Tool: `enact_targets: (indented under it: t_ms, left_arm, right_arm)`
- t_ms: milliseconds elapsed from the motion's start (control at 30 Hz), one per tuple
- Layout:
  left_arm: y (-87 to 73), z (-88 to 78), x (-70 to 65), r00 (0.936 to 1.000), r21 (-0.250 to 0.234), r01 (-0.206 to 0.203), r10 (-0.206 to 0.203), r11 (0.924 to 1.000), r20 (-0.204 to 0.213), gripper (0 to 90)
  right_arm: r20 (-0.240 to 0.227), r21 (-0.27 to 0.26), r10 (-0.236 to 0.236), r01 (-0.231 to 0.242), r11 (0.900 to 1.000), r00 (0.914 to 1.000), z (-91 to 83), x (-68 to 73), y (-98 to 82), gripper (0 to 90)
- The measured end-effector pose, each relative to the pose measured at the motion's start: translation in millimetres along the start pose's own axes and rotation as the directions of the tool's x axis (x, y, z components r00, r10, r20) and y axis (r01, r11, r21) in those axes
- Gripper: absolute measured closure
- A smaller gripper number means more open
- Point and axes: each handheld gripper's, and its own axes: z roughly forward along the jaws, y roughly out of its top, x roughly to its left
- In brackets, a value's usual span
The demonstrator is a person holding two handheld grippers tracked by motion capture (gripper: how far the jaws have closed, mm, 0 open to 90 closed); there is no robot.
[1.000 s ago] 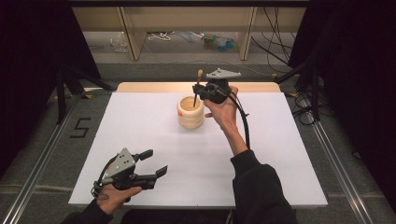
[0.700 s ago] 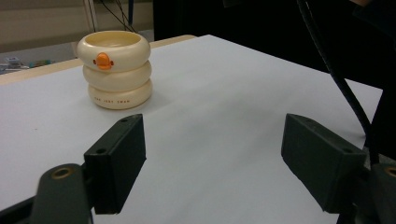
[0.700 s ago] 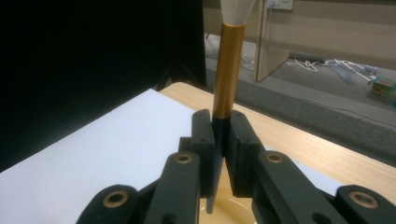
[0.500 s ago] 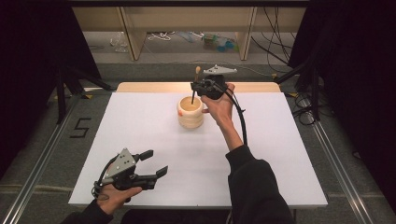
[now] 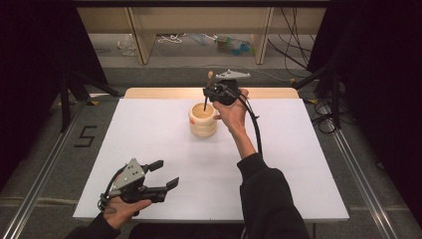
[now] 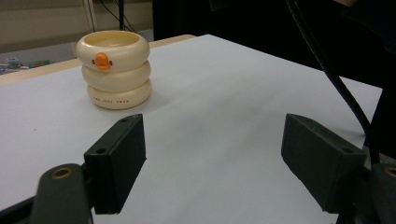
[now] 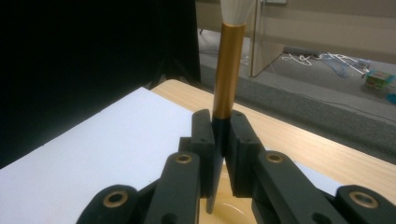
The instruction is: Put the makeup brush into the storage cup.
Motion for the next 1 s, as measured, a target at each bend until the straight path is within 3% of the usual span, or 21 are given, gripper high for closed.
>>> enact_targets:
  t_ms: [200, 567, 633, 1000]
  left_arm:
    - [0.2, -0.1, 0.3, 1.0000, 0.001, -0.009, 0.009, 1.0000, 0.002, 21.8]
    - [-0.2, -0.1, -1.0, 1.0000, 0.001, 0.001, -0.001, 1.0000, 0.001, 21.8]
    - [-0.2, 0.0, -1.1, 1.0000, 0.001, 0.000, 0.000, 1.0000, 0.000, 21.8]
    - [-0.3, -0.1, -1.1, 1.0000, 0.000, -0.001, 0.001, 1.0000, -0.002, 21.8]
  right_arm:
    - [0.009, -0.002, 0.002, -0.002, 1.000, 1.0000, 5.9, -1.3, -1.7, 83.4]
    - [0.023, 0.044, 0.013, -0.014, 0.999, 0.9996, 15.6, -0.1, -7.3, 83.4]
    - [0.025, 0.051, -0.008, 0.007, 0.999, 0.9997, 17.6, -2.0, -9.0, 83.4]
    - [0.022, 0.094, -0.012, 0.010, 0.995, 0.9997, 26.3, -0.8, -15.0, 83.3]
